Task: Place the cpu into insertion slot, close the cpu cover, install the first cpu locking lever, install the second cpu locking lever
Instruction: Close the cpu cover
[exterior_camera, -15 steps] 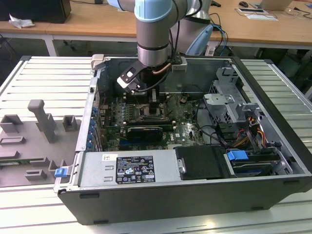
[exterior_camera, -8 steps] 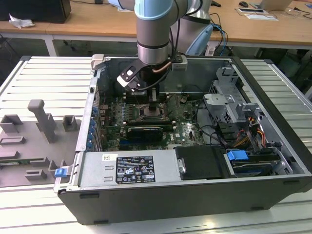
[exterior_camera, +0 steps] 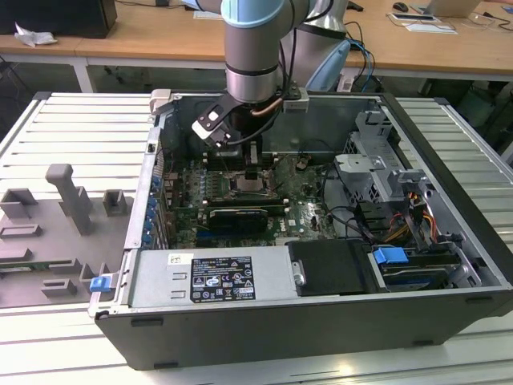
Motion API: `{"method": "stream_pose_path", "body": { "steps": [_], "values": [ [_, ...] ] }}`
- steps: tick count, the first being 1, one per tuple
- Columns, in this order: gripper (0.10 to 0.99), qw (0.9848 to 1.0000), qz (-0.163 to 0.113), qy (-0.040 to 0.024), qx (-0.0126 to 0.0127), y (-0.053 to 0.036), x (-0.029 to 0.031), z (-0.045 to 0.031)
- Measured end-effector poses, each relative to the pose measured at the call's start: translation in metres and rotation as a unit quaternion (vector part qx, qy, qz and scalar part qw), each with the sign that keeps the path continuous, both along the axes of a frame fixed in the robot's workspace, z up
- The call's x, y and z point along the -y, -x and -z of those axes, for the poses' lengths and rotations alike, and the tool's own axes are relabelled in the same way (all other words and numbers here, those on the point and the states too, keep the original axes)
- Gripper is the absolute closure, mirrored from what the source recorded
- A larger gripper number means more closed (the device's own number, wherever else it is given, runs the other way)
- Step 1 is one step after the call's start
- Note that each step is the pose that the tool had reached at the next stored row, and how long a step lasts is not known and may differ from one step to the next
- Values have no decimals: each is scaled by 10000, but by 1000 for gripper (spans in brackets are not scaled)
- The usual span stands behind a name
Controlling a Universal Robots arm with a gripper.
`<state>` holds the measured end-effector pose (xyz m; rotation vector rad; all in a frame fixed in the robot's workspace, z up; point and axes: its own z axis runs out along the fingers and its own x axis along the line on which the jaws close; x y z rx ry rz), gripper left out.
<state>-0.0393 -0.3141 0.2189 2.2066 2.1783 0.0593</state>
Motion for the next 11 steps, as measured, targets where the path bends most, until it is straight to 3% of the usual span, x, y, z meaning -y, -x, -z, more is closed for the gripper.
{"method": "stream_pose_path", "body": {
  "steps": [3,7,11],
  "values": [
    [980,10000,0,3,-4,-67,0,1],
    [980,10000,-14,18,-13,-89,0,-17],
    [980,10000,-15,17,-12,-89,0,-168]
  ]
}}
